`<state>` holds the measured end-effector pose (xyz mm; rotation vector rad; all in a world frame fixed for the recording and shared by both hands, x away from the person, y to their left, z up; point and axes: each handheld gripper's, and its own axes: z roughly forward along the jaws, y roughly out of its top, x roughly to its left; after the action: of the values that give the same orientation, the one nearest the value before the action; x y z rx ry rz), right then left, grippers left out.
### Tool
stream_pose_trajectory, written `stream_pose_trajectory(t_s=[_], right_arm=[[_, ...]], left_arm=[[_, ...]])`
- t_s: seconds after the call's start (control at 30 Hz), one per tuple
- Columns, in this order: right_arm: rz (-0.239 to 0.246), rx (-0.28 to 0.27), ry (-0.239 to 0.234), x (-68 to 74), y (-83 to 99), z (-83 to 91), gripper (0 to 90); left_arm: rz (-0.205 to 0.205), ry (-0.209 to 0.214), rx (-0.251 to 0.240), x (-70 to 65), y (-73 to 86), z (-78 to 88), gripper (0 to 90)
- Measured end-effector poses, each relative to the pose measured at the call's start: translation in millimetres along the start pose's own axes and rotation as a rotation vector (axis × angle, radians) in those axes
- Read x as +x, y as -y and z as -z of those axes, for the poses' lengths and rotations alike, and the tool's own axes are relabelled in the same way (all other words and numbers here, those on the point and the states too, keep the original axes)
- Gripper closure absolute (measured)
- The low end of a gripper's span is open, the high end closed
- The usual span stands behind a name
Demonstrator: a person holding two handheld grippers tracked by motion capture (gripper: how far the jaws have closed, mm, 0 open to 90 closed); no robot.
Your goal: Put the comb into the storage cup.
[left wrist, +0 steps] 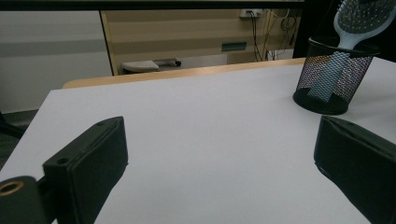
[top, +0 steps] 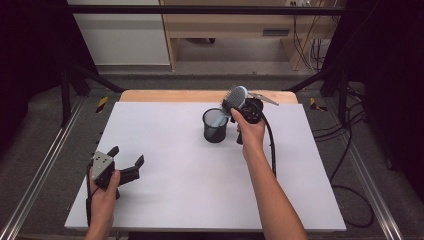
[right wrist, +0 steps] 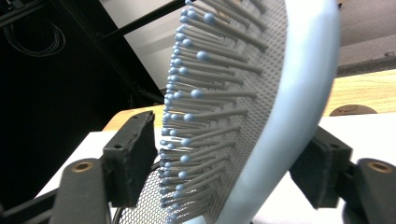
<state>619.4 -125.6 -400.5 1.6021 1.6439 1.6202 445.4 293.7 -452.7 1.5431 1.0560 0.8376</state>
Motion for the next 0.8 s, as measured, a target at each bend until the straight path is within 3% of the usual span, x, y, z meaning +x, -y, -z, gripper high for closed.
stream_pose_trajectory(t_s=[0.13,0.27,0.5,0.8], right_arm=[[-0.026,0.021,-0.001,-0.5,-1.1,1.3,15.3],[-0.009,0.021,0.013,1.6,-3.6,4.4,9.1],[0.013,0.005,0.025,0.8,-8.0,9.7,6.5],[0.094,0.029,0.047,2.1,-6.1,14.1,4.8]], left_arm=[[0.006,0.006,-0.001,0.6,0.0,0.0,2.9],[0.007,0.005,0.0,1.0,0.0,0.1,2.8],[0.006,-0.003,0.004,1.1,0.7,-0.4,2.9],[0.009,-0.004,0.003,1.0,1.1,1.0,2.8]])
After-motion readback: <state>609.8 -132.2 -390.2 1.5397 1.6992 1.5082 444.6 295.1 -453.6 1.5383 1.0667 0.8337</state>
